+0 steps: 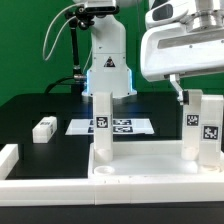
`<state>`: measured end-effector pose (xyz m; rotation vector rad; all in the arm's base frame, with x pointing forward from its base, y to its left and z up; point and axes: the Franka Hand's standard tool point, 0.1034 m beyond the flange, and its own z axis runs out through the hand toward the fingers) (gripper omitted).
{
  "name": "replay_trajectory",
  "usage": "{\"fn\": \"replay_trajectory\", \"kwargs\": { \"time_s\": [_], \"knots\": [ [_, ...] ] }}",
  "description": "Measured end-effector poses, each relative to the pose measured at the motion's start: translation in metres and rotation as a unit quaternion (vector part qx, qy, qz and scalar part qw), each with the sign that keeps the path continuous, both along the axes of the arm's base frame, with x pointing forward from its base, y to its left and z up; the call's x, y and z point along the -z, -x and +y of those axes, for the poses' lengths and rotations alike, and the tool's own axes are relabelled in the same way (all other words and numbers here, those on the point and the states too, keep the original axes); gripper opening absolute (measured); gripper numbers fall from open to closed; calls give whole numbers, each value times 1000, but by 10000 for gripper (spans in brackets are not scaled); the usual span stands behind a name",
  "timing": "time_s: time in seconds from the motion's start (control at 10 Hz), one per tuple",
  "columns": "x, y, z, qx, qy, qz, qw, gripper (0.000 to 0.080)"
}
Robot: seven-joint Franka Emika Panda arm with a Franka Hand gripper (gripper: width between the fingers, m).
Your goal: Assemble desk
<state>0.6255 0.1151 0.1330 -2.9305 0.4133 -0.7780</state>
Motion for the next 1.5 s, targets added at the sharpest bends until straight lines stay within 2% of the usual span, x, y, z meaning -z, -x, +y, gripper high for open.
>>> {"fn": "replay_trajectory", "kwargs": {
  "time_s": [0.1,0.2,0.3,0.5,0.7,1.0,1.2,1.4,1.5],
  "knots": [
    [0,0,0,0,0,1,1000,649],
    [1,0,4,16,-10,29,999,649],
    [-2,-7,5,16,-11,48,999,649],
    [4,-10,0,19,-7,46,999,649],
    [5,-10,-2,14,-5,106,994,649],
    [5,-13,-20,18,-13,191,981,649],
    [6,-18,-13,23,-23,204,978,649],
    [5,-21,5,19,-31,187,982,649],
    [6,-22,8,18,-32,178,983,649]
  ]
}}
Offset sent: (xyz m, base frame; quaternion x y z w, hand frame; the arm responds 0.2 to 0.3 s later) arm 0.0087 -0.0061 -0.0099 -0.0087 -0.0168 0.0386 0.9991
